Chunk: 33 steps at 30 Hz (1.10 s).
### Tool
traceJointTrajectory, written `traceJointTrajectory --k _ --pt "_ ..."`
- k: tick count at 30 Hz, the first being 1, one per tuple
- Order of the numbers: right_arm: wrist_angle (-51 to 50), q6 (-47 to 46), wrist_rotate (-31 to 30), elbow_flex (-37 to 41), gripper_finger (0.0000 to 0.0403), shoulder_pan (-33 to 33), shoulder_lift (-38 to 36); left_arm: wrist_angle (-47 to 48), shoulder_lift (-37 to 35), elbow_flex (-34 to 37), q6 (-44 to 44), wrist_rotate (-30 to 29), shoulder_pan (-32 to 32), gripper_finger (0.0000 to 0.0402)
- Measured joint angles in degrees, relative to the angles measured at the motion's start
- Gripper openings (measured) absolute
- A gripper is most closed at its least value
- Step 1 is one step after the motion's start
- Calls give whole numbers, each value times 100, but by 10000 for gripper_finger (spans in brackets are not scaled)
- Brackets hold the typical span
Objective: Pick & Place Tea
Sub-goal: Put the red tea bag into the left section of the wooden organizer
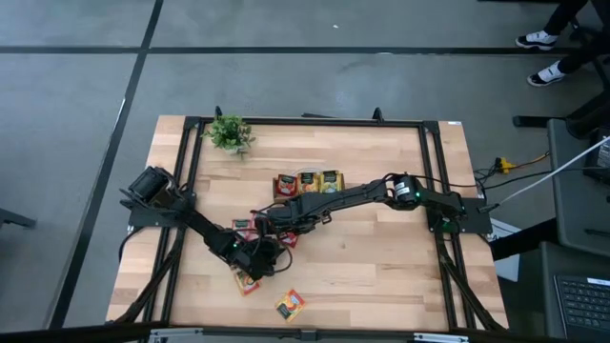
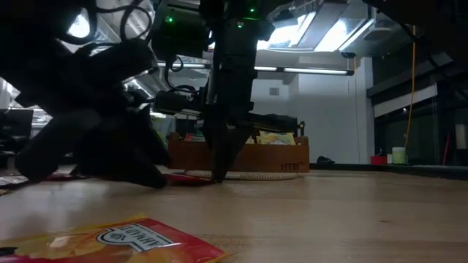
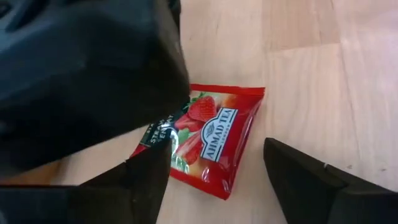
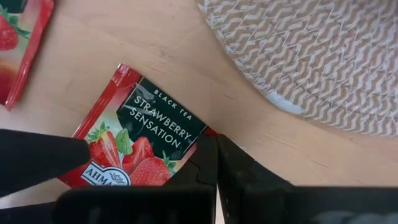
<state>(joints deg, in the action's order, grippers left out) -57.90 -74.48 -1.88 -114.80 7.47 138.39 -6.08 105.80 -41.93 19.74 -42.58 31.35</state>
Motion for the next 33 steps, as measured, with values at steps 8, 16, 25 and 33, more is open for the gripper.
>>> traceJointTrajectory --k 8,16,25,33 --pt "1 -2 1 0 2 -1 0 -38 28 -2 -294 354 -46 154" --pt "10 -2 1 0 2 -1 0 -27 39 0 -338 524 -66 30" --pt "38 -3 -1 0 2 -1 0 360 50 -137 -351 333 -50 3" --pt "42 34 -2 -1 2 11 -16 985 40 -510 -339 268 38 2"
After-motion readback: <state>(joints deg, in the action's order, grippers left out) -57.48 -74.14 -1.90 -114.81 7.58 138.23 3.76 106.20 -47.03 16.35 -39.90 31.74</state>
